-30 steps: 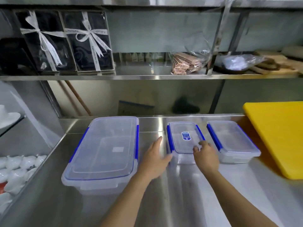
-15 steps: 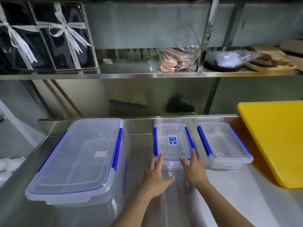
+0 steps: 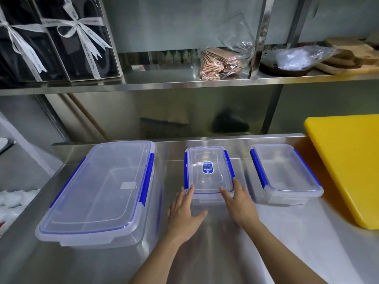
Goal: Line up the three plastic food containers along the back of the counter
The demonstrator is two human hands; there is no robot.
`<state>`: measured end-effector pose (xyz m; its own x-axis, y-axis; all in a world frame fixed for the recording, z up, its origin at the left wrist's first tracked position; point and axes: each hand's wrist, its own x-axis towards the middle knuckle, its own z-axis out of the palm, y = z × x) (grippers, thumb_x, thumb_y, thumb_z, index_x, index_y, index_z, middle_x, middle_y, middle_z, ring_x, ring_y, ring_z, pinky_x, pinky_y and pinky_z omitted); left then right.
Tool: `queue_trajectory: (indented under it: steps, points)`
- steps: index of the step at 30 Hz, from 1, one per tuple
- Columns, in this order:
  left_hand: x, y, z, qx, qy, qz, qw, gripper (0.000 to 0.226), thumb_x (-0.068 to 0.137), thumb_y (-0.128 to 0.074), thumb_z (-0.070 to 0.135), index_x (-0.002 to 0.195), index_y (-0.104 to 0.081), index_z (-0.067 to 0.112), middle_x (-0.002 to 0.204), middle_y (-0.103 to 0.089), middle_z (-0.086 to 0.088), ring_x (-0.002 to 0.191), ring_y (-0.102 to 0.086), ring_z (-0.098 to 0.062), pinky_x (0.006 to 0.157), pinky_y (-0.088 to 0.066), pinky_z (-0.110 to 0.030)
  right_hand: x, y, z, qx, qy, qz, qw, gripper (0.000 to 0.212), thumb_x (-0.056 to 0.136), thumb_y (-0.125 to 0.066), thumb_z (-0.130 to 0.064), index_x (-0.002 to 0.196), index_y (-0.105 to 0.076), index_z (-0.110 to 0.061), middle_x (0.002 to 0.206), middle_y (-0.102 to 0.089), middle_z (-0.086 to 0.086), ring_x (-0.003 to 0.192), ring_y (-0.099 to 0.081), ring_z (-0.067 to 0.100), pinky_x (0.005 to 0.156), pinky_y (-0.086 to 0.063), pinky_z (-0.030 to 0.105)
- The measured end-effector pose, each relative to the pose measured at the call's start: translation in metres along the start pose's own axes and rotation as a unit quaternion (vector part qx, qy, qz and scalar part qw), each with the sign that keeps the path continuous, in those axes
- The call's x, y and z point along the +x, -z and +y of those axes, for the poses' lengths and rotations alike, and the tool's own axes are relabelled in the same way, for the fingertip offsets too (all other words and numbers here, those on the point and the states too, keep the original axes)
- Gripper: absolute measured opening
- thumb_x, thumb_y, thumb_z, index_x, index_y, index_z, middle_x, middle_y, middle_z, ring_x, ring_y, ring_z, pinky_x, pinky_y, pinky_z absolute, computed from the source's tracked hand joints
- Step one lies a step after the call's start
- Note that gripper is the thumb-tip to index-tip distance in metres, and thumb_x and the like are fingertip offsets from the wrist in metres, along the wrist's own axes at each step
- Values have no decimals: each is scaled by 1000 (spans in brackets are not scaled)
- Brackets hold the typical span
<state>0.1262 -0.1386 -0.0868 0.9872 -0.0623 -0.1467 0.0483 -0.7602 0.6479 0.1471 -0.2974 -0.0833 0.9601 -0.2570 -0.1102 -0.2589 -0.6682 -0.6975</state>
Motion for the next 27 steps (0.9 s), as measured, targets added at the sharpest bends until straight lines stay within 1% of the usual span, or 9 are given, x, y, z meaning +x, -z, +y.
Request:
queue_trajectory:
  steps: [4, 6, 8, 11, 14, 16, 19, 22, 27]
  points:
    - [4, 0, 33, -39, -31, 207, 977, 47, 84, -58, 37, 125, -52, 14, 132, -54, -6, 122, -48, -24, 104, -38, -39, 12, 36, 11, 0, 16, 191, 981, 24, 92, -48, -26, 98, -61, -7, 102, -67, 17, 89, -61, 35, 76, -51, 43]
    - [7, -8, 58, -62, -93, 210, 971, 46, 82, -53, 40, 119, -56, 13, 123, -61, -6, 113, -55, -24, 96, -48, -40, 21, 58, 22, 15, -1, 278, 960, 18, 90, -53, -21, 94, -61, -5, 102, -64, 19, 90, -59, 33, 77, -53, 47]
    - [5, -19, 88, -85, -143, 134, 977, 47, 88, -54, 37, 130, -48, 17, 135, -53, -1, 124, -48, -18, 102, -45, -35, 29, 77, 38, 11, -56, 330, 942, 28, 88, -57, -24, 108, -58, -5, 117, -57, 21, 106, -53, 35, 89, -46, 49]
    - [10, -48, 124, -84, -148, -46, 984, 67, 90, -51, 44, 146, -20, 25, 156, -23, 8, 143, -21, -12, 113, -24, -30, 33, 94, 63, -4, -158, 298, 941, 60, 86, -59, -36, 134, -39, -7, 144, -34, 24, 130, -34, 41, 105, -29, 53]
    - [18, -75, 149, -214, -53, -144, 965, 81, 80, -52, 60, 147, -12, 36, 157, -18, 10, 143, -22, -13, 117, -20, -35, 34, 98, 88, 16, -207, 236, 949, 79, 85, -56, -47, 145, -20, -10, 155, -11, 23, 139, -21, 42, 110, -22, 56]
    - [24, -92, 155, -224, -35, -164, 960, 87, 71, -49, 69, 145, -12, 41, 158, -16, 9, 143, -22, -13, 118, -21, -41, 35, 100, 99, 51, -197, 186, 961, 84, 86, -52, -50, 147, -10, -11, 156, -6, 22, 141, -17, 41, 111, -22, 55]
    - [27, -108, 160, -179, -26, -186, 966, 86, 81, -45, 65, 148, -4, 32, 159, 5, 11, 147, -4, -14, 120, -10, -39, 37, 105, 107, 133, -145, 132, 971, 84, 90, -51, -40, 147, 2, -8, 155, -4, 25, 142, -15, 40, 111, -24, 49]
    - [29, -121, 160, -163, -29, -187, 968, 85, 84, -45, 63, 148, -1, 30, 159, 12, 10, 147, 0, -13, 120, -9, -40, 39, 113, 112, 122, -123, 125, 977, 78, 92, -50, -34, 147, -1, -6, 155, -3, 25, 141, -14, 43, 110, -24, 50]
    - [27, -127, 165, -131, -47, -186, 973, 83, 86, -46, 59, 148, -1, 28, 159, 13, 9, 147, 1, -16, 120, -7, -40, 44, 120, 119, 110, -138, 123, 977, 81, 92, -47, -39, 148, 4, -8, 155, -1, 27, 135, -28, 45, 108, -29, 49]
